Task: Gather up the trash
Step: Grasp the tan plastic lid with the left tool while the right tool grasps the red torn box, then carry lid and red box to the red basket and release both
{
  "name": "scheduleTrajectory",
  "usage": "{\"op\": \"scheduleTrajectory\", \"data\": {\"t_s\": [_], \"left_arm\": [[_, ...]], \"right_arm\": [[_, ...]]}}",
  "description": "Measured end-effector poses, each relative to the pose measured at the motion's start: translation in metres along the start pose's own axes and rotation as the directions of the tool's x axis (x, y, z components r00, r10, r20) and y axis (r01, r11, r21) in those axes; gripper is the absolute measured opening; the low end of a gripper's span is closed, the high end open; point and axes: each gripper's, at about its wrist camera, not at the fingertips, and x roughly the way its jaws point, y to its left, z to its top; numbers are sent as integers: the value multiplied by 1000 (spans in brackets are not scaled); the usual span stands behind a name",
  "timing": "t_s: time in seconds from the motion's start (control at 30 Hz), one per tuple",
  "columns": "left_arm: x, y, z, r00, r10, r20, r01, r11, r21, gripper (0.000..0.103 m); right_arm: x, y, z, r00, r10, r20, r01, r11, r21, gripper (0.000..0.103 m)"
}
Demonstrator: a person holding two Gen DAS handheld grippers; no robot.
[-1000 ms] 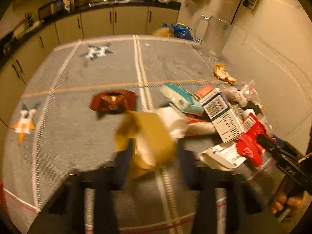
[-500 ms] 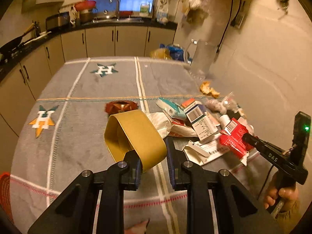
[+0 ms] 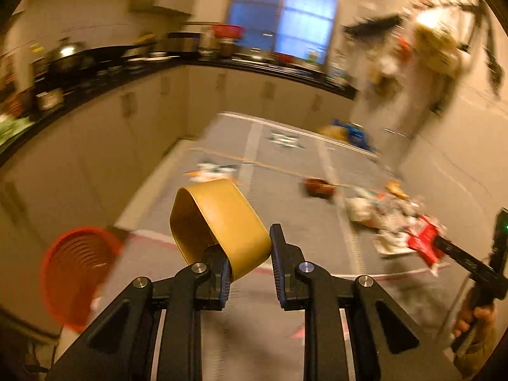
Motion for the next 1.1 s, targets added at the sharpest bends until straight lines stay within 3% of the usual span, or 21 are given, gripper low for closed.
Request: {"op": "scheduleTrajectory", "data": {"t_s": [0.1,0.3,0.5,0.83,1.0,1.1], "left_arm": [[-11,51,-10,997,74,1,-74,994,-87,21],[-22,147,-35,978,208,-23,-207,948,-242,21],[-12,211,-53,972,227,-56,-233,915,-328,21],[30,264,-67,972,202,-119,-233,889,-394,21],[33,270,-70,967,221,-123,-252,889,-382,22],[31,273,-72,969,215,-122,-246,888,-390,35]], "right_arm": [[10,29,-5,998,45,-34,-47,998,-35,5],[39,103,-11,985,133,-113,-148,980,-134,6],[77,197,-18,950,226,-215,-272,937,-218,5],[161,362,-38,880,313,-359,-433,838,-332,6],[203,413,-55,848,323,-421,-479,808,-343,6],[227,432,-64,819,337,-464,-507,803,-313,7]]}}
